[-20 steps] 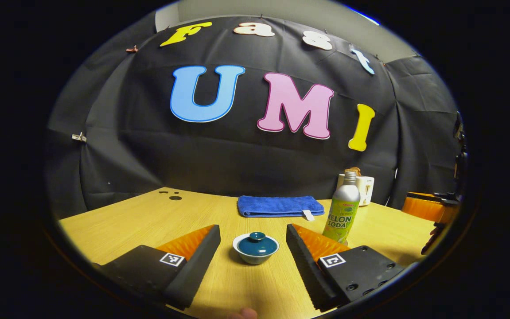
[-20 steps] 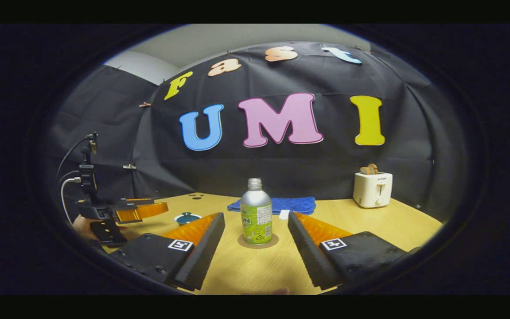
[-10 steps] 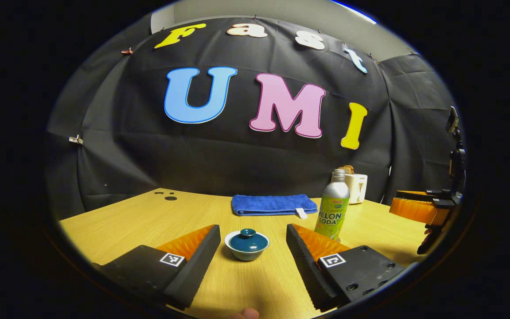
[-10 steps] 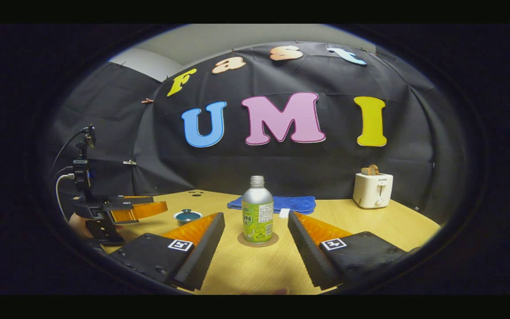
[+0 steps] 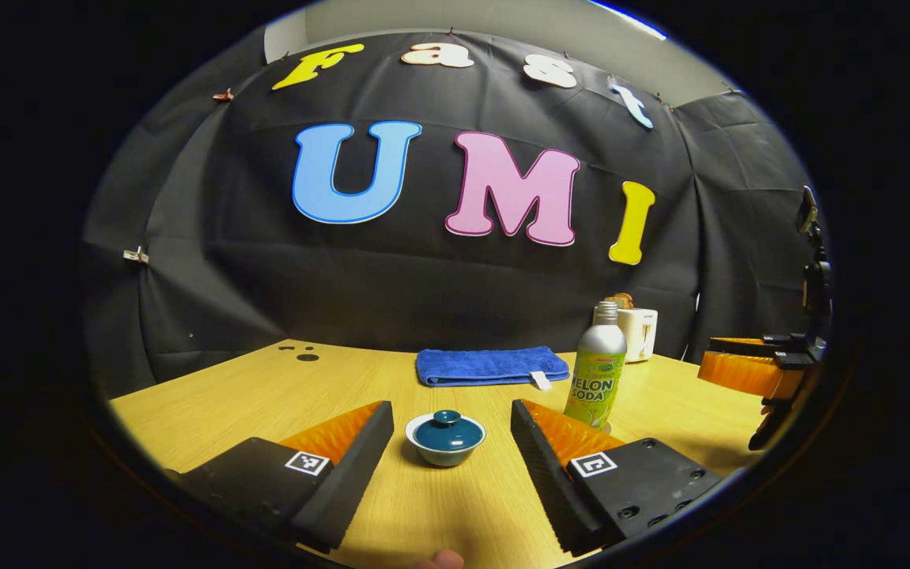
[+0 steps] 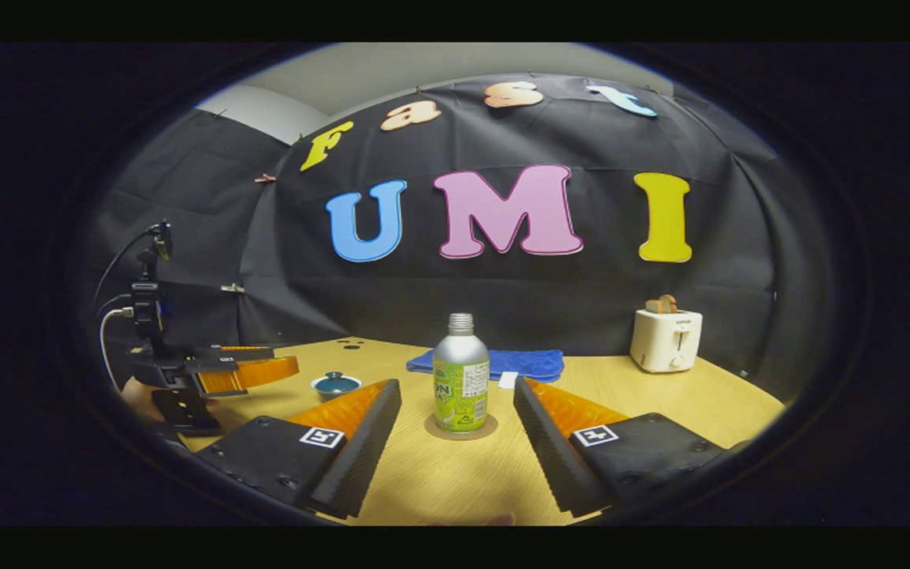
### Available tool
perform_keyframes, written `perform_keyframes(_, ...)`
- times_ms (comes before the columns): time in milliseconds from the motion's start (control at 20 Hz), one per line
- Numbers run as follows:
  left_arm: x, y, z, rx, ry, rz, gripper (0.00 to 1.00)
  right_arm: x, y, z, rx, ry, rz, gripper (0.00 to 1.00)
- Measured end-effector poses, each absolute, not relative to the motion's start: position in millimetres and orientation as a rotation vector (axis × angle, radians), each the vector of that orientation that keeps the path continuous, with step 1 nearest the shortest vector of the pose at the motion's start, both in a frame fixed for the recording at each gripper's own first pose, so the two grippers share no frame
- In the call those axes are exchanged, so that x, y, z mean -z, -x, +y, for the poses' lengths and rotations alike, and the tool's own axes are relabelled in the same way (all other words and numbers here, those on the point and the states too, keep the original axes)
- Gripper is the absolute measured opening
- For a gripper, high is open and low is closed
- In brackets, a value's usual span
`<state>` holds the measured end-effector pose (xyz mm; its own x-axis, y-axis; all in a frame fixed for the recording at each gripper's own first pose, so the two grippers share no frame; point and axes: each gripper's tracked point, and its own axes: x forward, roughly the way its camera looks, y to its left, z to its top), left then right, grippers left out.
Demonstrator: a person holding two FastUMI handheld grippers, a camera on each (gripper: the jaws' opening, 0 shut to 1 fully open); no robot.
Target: Open the teacup lid with one hand, grasp the water bottle and pour water into the teacup with the other hand; after pouring, place the water bottle on the coaster and then close the teacup lid.
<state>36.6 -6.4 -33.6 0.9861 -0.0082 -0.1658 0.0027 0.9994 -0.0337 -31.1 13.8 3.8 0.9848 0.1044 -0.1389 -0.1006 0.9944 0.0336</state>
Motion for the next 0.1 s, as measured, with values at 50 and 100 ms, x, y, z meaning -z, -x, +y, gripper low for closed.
perform_keyframes(50, 34.0, -36.3, -8.4, 0.012, 0.034, 0.169, 0.95, -4.5, 31.2, 14.2, -0.103, -0.025, 0.142, 0.89)
perform_keyframes(100, 33.7, -36.5, -8.8, 0.014, 0.036, 0.169, 0.95, -4.5, 30.9, 14.7, -0.104, -0.025, 0.142, 0.89)
